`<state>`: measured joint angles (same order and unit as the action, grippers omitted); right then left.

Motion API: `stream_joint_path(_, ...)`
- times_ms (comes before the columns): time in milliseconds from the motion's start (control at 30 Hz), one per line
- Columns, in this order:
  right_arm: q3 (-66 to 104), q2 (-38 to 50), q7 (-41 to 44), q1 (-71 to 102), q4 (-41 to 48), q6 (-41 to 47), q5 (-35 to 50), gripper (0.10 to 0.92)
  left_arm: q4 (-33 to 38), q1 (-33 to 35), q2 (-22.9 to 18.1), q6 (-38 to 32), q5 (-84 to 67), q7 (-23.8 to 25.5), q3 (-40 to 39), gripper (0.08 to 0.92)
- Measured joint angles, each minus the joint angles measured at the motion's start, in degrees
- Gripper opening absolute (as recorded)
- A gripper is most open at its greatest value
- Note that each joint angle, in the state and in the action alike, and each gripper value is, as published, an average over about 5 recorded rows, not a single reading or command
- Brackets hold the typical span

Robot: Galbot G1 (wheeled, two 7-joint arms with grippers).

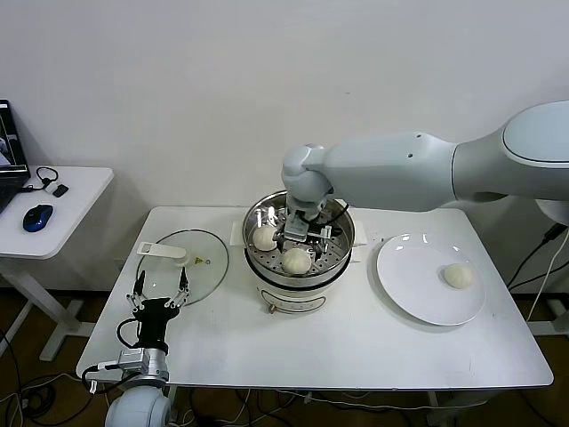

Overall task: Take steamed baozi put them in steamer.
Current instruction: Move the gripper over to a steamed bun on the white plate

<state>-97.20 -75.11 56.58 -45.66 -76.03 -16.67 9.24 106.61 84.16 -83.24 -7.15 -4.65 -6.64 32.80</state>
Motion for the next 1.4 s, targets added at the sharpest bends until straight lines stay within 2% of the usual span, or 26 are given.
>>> stream_joint_path(333, -4.5, 2.3, 3.2, -7.9, -0.8, 2.3, 8.9, 0.823, 1.0, -0.3, 0.3, 0.5, -0.1, 0.3, 0.2, 0.823)
stream_joint_path(633, -11.1, 8.3, 3.0, -12.5, -0.8, 13.6, 20.4, 0.823, 1.6, 0.1, 0.6, 0.4, -0.6, 0.4, -0.1, 0.823)
stream_joint_path(800, -12.9, 12.6, 2.8, -12.2, 0.4, 18.9, 24.0, 0.823, 1.6, 0.3, 0.9, 0.3, -0.8, 0.4, 0.1, 0.823)
stream_joint_path(1067, -14.1, 19.4, 3.6, -8.9, 4.2, 22.0, 24.1, 0.823, 1.4, 0.8, 1.0, -0.1, -1.2, 0.5, 0.6, 0.823)
stream_joint_path(1400, -12.8, 27.0, 4.4, -3.0, 9.8, 20.9, 19.1, 0.823, 0.2, 0.8, 1.5, -0.8, -1.2, 0.7, 0.7, 0.823)
